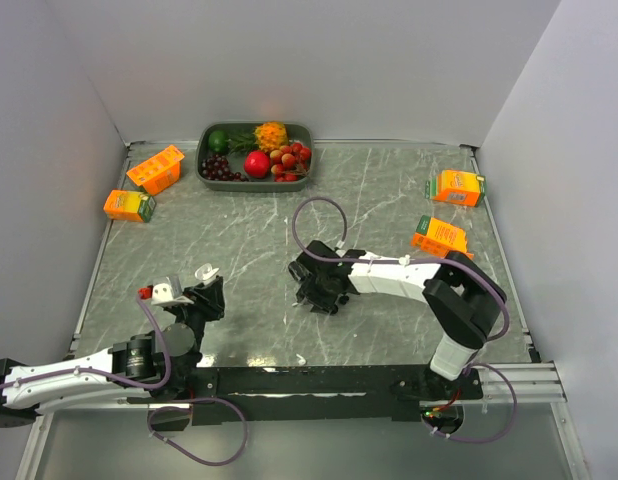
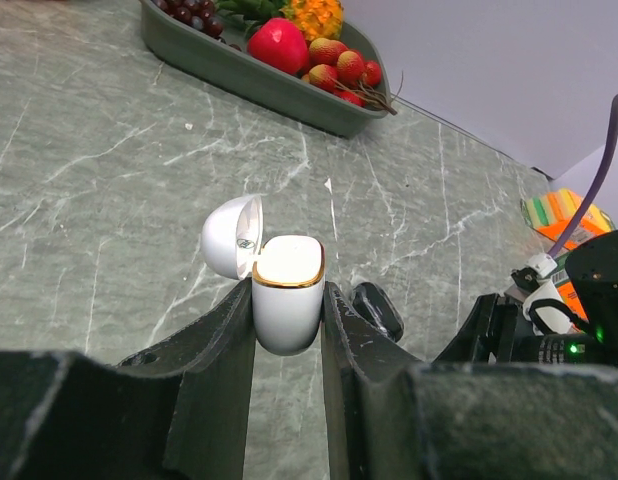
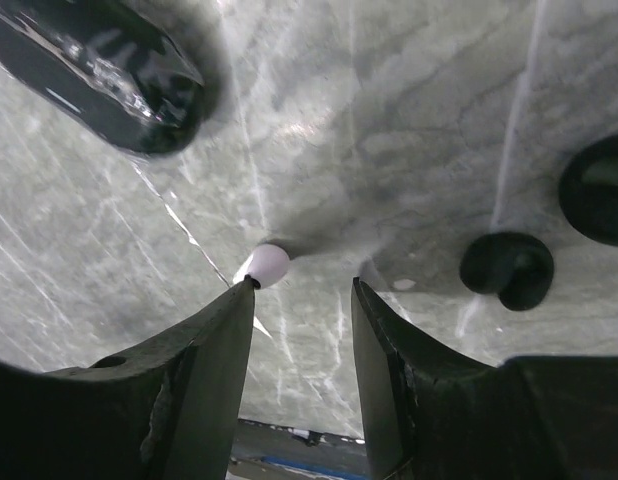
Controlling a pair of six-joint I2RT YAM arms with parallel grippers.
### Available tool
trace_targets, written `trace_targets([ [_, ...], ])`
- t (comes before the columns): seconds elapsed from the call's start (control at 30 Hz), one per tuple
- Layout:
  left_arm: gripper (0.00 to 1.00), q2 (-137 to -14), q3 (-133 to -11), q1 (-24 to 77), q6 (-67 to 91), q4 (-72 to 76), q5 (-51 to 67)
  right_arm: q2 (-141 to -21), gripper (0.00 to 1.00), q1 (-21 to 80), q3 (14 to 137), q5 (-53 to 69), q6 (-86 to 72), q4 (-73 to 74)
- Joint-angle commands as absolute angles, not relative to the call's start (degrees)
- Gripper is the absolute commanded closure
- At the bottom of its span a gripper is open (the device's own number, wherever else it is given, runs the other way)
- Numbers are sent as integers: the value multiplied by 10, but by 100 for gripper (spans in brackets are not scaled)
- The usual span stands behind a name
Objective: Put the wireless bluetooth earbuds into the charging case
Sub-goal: Pick up the earbud from the center of the board.
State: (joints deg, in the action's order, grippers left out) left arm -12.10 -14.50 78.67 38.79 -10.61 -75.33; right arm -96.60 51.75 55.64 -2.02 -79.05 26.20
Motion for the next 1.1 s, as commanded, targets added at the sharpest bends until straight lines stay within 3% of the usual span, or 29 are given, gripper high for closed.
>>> trace_targets([
  [0.0, 99, -116, -169, 788, 397, -105, -762, -989, 49, 512, 583, -18, -804, 261],
  [0.67, 99, -113, -172, 788, 388, -104, -760, -999, 48, 512, 620, -26, -767, 289],
  [1.07, 99, -111, -178, 788, 410, -128, -762, -1012, 55, 512, 613, -16, -772, 280],
])
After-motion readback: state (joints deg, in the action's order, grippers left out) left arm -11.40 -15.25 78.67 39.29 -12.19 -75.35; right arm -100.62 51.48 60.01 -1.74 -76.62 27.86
